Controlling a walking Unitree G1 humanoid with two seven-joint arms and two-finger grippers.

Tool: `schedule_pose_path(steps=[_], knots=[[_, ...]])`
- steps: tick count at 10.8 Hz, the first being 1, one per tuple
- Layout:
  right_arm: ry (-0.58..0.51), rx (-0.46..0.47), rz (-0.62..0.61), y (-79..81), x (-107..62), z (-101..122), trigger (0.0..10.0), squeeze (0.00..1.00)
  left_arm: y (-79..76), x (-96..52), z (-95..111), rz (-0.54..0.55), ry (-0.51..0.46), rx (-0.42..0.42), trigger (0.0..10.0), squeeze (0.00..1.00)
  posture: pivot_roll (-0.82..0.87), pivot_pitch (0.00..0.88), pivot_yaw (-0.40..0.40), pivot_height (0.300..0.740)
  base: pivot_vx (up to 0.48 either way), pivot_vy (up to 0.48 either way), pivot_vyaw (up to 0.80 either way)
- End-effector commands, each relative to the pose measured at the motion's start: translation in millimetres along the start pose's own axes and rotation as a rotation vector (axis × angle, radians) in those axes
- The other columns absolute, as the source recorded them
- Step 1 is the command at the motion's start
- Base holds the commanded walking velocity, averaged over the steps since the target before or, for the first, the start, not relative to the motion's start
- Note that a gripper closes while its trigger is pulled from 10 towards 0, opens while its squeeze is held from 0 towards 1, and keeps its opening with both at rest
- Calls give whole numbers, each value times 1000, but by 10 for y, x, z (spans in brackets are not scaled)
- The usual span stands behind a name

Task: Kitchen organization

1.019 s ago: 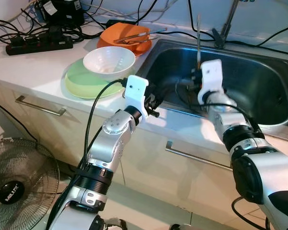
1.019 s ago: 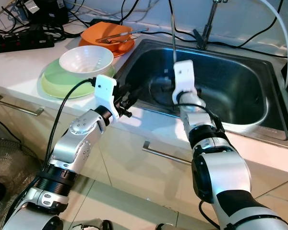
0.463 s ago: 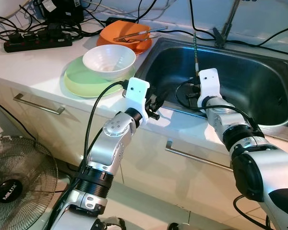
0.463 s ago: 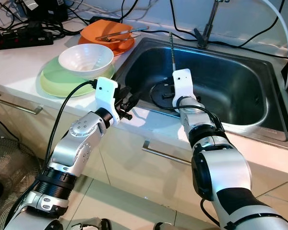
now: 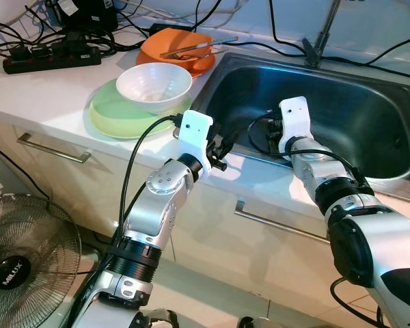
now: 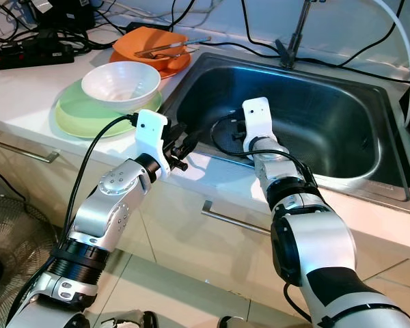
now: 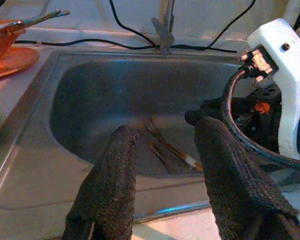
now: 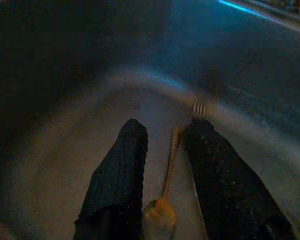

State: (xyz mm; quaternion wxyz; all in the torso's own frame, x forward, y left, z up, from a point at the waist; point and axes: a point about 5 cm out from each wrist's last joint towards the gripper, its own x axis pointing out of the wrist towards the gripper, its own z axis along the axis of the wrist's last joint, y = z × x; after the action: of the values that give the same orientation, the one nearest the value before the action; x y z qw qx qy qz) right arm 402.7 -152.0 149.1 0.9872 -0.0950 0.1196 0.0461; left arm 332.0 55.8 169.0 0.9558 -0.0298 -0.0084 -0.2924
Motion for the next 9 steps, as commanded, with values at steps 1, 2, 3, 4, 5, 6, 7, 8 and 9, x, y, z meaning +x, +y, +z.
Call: schedule_pose_path(steps=[1,2,3,4,5,6,7,8,9], knots=[[-76,-7,1,-1,14,187,10000,0,8,2,72,20,-35,22,10000,0,118,87,-18,740,0,0,0],[-143,13,-4,-18,12,300,10000,0,34,9,104,46,-66,36,10000,0,110,87,-17,740,0,0,0],[-280,26,6,-30,-11,515,10000,0,84,19,169,94,-115,78,10000,0,96,91,-18,740,0,0,0],[-389,18,32,-13,-50,651,10000,0,115,23,208,125,-144,103,10000,0,84,94,-23,740,0,0,0],[-483,25,62,14,-101,718,10000,0,150,16,246,155,-176,117,10000,0,78,96,-25,740,0,0,0],[-565,85,62,9,-174,711,10000,0,182,10,271,181,-202,146,10000,0,69,95,-30,740,0,0,0],[-592,109,47,-10,-207,687,10000,0,193,12,278,194,-215,145,10000,0,62,95,-30,740,0,0,0],[-634,128,21,-34,-285,629,10000,0,207,18,286,208,-226,149,10000,0,49,95,-32,740,0,0,0],[-671,138,11,-41,-381,556,10000,0,213,25,290,215,-237,160,10000,0,44,96,-33,740,0,0,0]])
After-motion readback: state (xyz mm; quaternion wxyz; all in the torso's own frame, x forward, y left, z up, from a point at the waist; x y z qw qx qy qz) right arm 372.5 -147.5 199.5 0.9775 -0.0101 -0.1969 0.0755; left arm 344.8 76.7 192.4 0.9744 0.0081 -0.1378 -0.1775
